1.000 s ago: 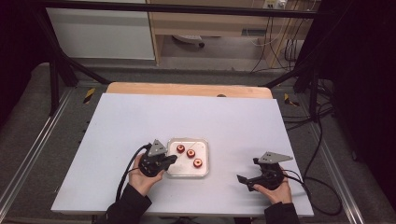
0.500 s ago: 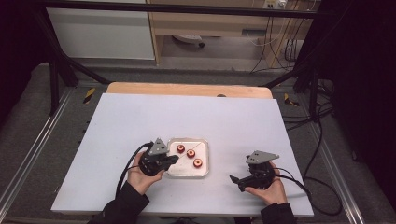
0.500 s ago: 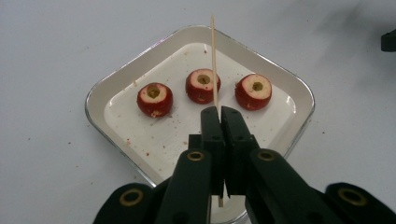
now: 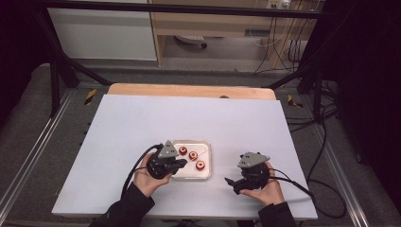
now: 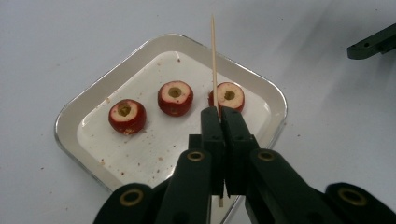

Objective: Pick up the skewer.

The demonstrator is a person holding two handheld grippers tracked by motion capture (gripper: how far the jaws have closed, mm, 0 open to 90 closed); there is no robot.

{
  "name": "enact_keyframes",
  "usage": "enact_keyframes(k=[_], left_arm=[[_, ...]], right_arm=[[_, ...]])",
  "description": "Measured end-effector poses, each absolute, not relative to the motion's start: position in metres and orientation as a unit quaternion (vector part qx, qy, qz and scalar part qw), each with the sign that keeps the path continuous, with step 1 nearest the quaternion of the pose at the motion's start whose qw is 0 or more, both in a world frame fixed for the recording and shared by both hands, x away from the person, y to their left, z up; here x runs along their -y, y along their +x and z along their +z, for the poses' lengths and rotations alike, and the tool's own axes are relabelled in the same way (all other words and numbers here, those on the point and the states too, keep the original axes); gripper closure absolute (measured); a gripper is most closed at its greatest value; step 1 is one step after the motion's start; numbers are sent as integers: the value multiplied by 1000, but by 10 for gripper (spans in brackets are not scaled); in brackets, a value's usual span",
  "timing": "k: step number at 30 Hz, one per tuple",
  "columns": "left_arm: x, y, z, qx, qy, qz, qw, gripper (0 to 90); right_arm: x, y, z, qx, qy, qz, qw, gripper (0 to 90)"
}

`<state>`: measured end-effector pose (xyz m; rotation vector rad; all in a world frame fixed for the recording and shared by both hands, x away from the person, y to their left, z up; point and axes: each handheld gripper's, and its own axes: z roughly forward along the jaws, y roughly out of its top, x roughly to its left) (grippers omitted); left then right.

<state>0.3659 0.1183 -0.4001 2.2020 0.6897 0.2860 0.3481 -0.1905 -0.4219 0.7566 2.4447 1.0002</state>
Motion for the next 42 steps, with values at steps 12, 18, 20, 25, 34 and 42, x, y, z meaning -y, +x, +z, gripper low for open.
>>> enact_keyframes(k=[12, 18, 20, 25, 34, 42], left_arm=[[-99, 363, -400, -244, 885, 99, 384, 886], [-87, 362, -399, -232, 892, 92, 378, 886], [-83, 362, -400, -227, 895, 90, 374, 886], [-70, 360, -401, -211, 903, 85, 363, 886], [-46, 355, -400, -181, 915, 81, 352, 886], [-37, 353, -400, -171, 918, 74, 350, 886]], right_arm=[[171, 346, -419, -895, 205, 327, 222, 102], [167, 343, -419, -900, 165, 325, 238, 181], [166, 342, -421, -902, 155, 322, 243, 205], [166, 341, -422, -905, 127, 316, 255, 275], [167, 338, -424, -913, 71, 297, 272, 411], [168, 337, -425, -916, 16, 275, 290, 522]])
